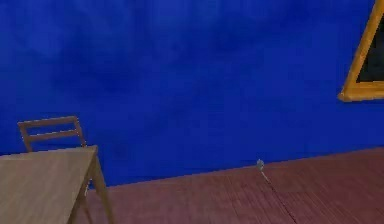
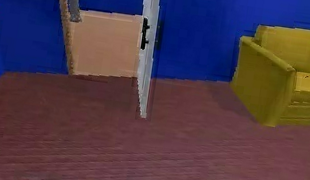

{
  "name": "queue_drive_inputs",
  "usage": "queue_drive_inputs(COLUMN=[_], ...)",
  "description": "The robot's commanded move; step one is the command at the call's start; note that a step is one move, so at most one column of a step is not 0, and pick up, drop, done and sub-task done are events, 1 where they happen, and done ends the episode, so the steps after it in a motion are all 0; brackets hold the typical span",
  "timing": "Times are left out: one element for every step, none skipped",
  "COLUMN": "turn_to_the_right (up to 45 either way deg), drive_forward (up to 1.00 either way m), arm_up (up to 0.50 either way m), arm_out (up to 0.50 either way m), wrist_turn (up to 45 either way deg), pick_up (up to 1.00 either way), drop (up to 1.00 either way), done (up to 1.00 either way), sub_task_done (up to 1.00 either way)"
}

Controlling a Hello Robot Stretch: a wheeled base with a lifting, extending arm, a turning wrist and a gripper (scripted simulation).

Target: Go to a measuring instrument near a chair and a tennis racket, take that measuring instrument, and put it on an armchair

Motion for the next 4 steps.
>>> queue_drive_inputs(turn_to_the_right=[45.0,33.0,0.0,45.0], drive_forward=[0.00,0.00,0.10,0.00], arm_up=[0.00,0.00,0.00,0.00], arm_out=[0.00,0.00,0.00,0.00], wrist_turn=[0.0,0.0,0.0,0.0], pick_up=[0.00,0.00,0.00,0.00], drop=[0.00,0.00,0.00,0.00], done=[0.00,0.00,0.00,0.00], sub_task_done=[0.00,0.00,0.00,0.00])
